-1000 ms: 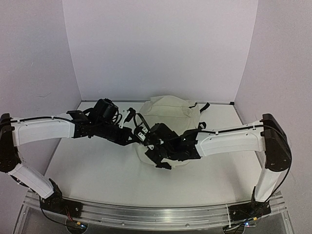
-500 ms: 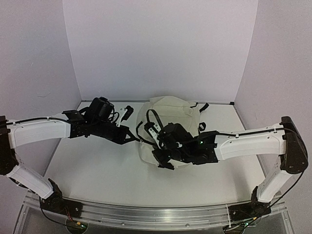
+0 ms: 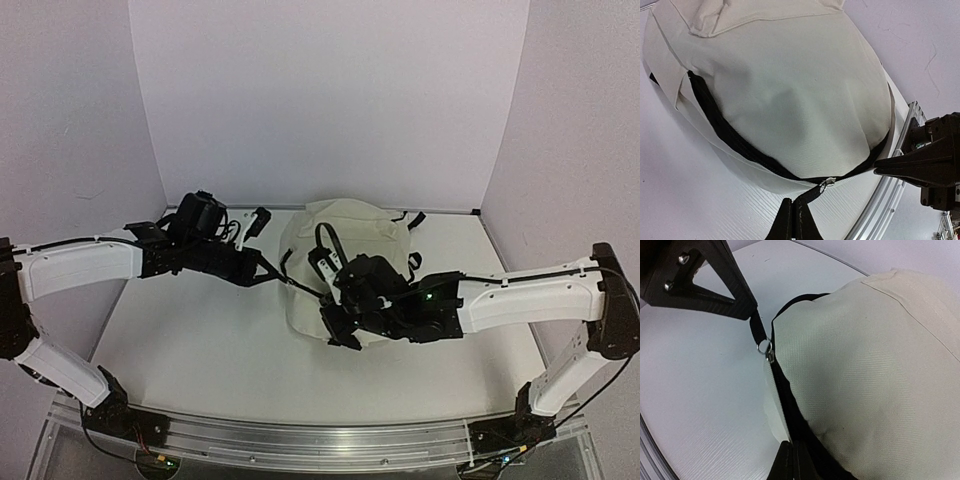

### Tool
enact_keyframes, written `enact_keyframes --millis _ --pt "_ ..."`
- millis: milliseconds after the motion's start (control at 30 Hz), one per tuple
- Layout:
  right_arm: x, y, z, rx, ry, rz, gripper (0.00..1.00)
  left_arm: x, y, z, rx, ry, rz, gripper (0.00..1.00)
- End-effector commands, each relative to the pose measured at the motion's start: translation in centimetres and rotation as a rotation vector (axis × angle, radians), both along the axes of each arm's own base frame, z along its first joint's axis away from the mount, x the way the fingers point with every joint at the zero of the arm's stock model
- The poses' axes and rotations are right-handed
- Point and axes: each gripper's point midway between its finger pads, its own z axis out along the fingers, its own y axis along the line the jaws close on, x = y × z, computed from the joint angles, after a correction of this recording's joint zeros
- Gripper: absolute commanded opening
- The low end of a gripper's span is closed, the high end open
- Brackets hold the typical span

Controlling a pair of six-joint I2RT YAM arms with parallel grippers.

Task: Pack the student bag
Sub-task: Zip the student bag at the center of the board.

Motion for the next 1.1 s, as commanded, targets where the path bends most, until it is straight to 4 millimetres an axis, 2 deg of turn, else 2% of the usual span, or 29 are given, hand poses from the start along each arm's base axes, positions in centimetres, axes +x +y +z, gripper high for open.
enact_keyframes --millis 0,167,433,567,633,733,833,1067 --pt "-1.2 -3.5 -0.7 -0.094 0.023 -0.048 0.00 7.7 3.6 6.3 -0.084 -0.217 0.228 0.00" --pt "-1.5 -4.1 -0.4 -0.081 0.029 -0.062 0.00 9.0 3.9 7.6 -0.095 -0.260 0.225 0.00" --pt "-1.8 -4.5 0.6 -0.045 0.033 -0.076 0.00 11.4 4.8 6.1 -0.141 -0.206 0.214 0.00" --pt "-2.4 -4.7 1.2 -0.011 0.055 -0.068 0.00 13.4 4.2 6.0 -0.185 -0.191 0.199 0.00" --pt "-2.7 -5.1 1.1 -0.009 0.068 -0.073 0.00 14.3 3.8 5.7 -0.197 -0.182 0.198 0.00" --pt "-3.0 -5.8 0.6 -0.020 0.087 -0.081 0.00 15.8 3.7 6.3 -0.224 -0.216 0.204 0.00" --pt "-3.4 -6.4 0.3 -0.024 0.103 -0.092 0.00 17.4 3.6 5.4 -0.250 -0.194 0.195 0.00" --pt "-3.7 -6.9 1.1 0.006 0.110 -0.106 0.00 19.8 2.6 2.3 -0.227 -0.157 0.185 0.00"
